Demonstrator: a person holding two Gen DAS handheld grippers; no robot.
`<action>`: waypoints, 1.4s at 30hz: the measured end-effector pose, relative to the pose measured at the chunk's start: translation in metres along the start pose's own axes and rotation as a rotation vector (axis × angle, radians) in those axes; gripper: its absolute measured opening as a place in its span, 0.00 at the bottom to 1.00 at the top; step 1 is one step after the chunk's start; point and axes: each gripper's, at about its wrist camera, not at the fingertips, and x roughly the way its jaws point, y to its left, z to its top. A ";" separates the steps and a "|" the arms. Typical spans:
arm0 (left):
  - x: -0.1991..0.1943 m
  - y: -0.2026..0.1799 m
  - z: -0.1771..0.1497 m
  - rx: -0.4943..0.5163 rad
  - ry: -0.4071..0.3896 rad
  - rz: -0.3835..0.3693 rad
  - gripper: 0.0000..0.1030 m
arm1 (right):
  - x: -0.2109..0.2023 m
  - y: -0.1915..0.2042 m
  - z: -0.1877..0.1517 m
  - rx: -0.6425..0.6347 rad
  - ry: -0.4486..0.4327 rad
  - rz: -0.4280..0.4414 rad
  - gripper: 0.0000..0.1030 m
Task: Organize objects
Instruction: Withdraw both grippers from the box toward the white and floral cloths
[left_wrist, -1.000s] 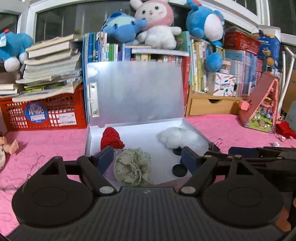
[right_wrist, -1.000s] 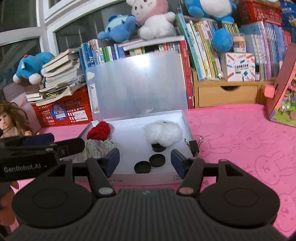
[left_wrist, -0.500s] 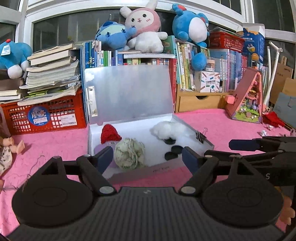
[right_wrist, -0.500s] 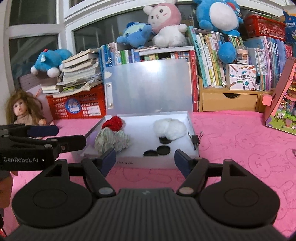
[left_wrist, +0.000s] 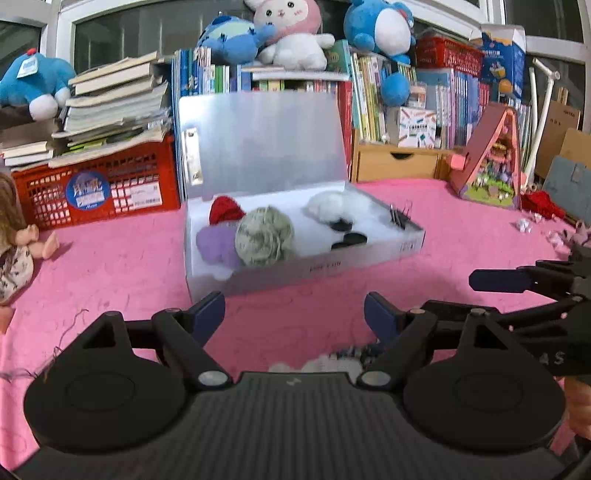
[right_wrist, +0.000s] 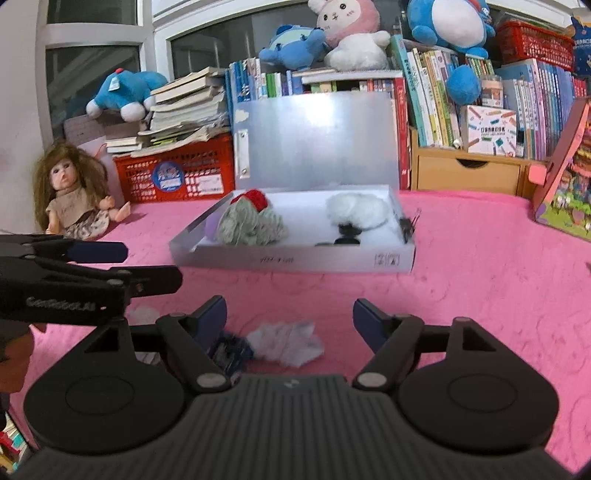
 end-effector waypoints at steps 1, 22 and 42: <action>-0.001 0.000 -0.003 0.003 0.004 0.003 0.83 | -0.001 0.001 -0.003 -0.001 0.003 0.002 0.82; -0.031 0.014 -0.044 -0.121 0.000 0.030 0.84 | -0.019 0.018 -0.035 -0.011 0.031 0.067 0.86; -0.028 0.010 -0.070 -0.149 0.034 -0.013 0.56 | 0.001 0.053 -0.052 -0.089 0.062 0.069 0.87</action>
